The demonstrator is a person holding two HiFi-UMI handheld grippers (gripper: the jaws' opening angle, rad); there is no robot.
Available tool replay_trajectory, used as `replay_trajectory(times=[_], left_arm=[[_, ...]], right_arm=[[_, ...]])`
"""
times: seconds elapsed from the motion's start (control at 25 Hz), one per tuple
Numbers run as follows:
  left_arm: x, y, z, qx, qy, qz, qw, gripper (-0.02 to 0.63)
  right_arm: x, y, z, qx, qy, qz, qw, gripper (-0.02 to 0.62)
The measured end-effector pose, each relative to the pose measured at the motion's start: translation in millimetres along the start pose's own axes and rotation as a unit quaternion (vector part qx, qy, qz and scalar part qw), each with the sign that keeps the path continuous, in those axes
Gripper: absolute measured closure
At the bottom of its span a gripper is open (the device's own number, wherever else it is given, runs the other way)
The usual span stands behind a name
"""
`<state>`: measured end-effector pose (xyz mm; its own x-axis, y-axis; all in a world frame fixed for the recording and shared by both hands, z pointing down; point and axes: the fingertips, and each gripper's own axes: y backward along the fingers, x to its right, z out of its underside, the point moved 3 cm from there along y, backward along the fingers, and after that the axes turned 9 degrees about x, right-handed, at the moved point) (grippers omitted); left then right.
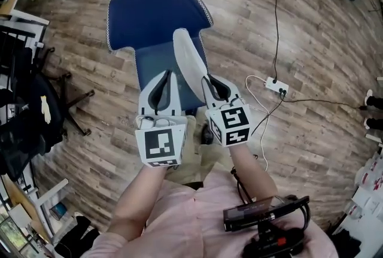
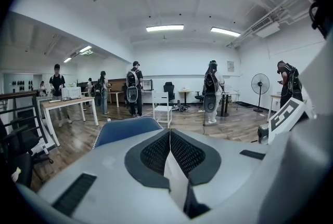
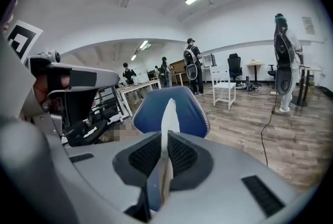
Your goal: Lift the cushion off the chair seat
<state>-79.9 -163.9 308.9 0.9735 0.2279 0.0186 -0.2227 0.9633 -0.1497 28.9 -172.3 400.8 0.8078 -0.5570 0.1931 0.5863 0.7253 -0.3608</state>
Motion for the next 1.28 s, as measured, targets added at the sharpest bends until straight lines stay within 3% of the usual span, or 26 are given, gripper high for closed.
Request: replay_trajectory(times=[0.4, 0.8, 1.28], left_arm=[[35.7, 30.2, -66.5, 0.068, -0.022, 0.004, 0.9974, 0.592], [48.7, 57.5, -146.4, 0.157, -0.044, -0.006, 0.9867, 0.592], [41.2, 76.3, -185.2, 0.194, -0.052, -0.021, 0.9793, 0.592]], right_arm=[[0.1, 62.2, -73.3, 0.071, 0.042, 0.010, 0.997, 0.561], [-14.3, 114.8, -165.1, 0.157, 0.083, 0.004, 0.984, 0.560], [-31.8, 141.9, -208.0, 0.202, 0.128, 0.013, 0.971, 0.560]])
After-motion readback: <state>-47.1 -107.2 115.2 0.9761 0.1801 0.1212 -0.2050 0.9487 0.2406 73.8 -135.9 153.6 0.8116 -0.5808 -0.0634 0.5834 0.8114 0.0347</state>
